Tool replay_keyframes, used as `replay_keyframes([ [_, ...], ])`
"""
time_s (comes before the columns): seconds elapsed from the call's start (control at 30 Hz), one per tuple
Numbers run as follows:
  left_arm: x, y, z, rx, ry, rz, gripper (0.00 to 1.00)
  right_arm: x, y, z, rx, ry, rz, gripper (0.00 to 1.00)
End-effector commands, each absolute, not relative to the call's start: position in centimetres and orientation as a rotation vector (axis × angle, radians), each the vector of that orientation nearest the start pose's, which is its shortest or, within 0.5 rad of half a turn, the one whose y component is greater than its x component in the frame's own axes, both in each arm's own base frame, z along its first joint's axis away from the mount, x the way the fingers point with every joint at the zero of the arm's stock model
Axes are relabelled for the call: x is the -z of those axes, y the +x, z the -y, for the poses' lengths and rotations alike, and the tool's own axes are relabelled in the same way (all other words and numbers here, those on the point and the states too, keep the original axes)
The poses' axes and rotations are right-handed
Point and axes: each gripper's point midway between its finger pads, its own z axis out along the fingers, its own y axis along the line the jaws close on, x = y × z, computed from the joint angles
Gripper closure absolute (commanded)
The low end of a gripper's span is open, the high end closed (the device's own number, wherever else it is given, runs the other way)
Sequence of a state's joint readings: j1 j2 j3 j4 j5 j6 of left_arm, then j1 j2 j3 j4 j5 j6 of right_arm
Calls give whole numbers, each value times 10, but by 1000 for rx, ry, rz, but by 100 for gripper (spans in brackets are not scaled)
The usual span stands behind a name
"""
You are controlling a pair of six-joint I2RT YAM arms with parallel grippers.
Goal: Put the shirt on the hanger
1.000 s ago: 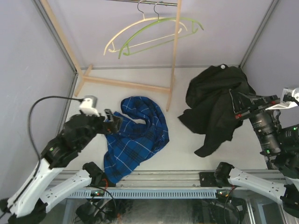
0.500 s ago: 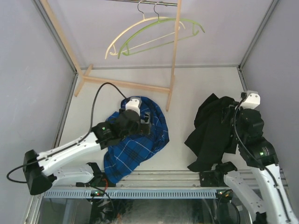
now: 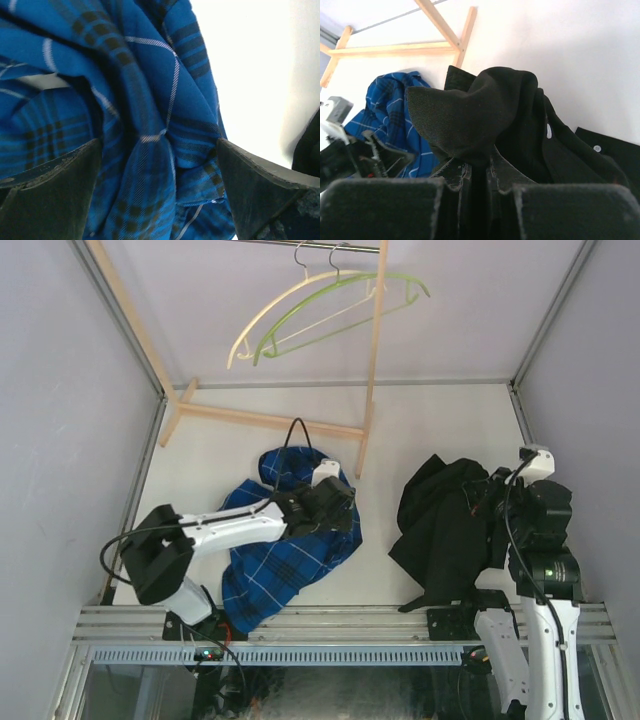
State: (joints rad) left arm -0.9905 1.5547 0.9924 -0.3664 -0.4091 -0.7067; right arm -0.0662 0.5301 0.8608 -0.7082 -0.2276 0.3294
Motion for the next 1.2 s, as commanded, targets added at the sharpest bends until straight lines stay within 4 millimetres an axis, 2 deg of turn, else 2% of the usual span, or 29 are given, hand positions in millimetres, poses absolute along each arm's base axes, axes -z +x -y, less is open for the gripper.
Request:
replay_keyframes([
  [0.0, -98, 258, 337, 429, 135, -2361, 0, -272, 221, -50, -476, 200, -1876, 100],
  [0.1, -86, 259, 341, 419, 137, -2387, 0, -267, 221, -50, -475, 201, -1884, 100],
  [0.2, -73, 258, 334, 364, 123, -2413, 5, -266, 221, -50, -479, 204, -1885, 100],
  [0.33, -63, 257, 316, 256, 92, -2435, 25, -262, 221, -52, -497, 204, -1889, 100],
  [0.57, -60, 250, 259, 110, 4, -2427, 62, -262, 220, -55, -515, 208, -1879, 100],
  [0.7, -60, 248, 214, 98, -123, -2427, 81, -262, 219, -56, -523, 207, -1874, 100],
  [0.8, -69, 249, 177, 113, -251, -2390, 99, -263, 218, -56, -529, 209, -1869, 100],
  [0.97, -112, 254, 116, 144, -464, -2241, 100, -263, 218, -59, -552, 209, -1870, 100],
  [1.17, -188, 245, 37, 133, -711, -1975, 100, -261, 218, -61, -568, 209, -1872, 100],
])
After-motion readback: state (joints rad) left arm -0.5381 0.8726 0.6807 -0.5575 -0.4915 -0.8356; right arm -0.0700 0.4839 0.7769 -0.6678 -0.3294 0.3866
